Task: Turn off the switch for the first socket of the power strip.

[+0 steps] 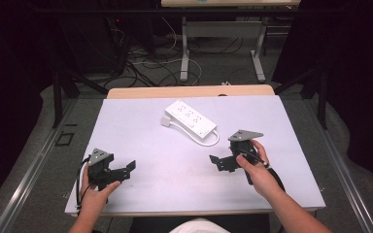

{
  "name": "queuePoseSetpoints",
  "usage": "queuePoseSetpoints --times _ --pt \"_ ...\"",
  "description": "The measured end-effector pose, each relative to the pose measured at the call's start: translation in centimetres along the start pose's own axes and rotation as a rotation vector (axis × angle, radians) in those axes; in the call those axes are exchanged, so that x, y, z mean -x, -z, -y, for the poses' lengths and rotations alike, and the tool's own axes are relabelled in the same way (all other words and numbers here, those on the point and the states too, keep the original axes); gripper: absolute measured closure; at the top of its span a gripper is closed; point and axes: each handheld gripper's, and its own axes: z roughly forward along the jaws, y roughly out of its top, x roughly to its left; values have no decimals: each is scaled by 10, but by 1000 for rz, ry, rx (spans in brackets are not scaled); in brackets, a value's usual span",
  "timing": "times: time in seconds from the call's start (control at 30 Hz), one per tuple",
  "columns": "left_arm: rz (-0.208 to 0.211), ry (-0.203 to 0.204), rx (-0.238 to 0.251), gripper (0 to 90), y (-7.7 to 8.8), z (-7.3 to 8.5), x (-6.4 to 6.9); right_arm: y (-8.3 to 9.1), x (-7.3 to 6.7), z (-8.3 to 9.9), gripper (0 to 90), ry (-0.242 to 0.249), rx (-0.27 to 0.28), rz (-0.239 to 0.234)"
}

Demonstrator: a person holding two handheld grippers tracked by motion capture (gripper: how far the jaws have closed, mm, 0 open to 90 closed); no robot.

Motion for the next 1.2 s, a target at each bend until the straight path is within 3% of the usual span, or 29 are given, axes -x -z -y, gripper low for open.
queuePoseSetpoints --times 0.33,0.6,0.73,1.2 --pt "6 -3 4 67 -1 1 1 23 28 29 0 -63 11 71" --pt "1 -11 6 38 -3 2 1 36 50 50 0 -87 27 124" --pt "-5 -19 5 21 -4 2 2 36 60 59 0 -67 39 143" --pt "-7 -24 8 4 -6 3 1 34 81 82 0 -127 42 210"
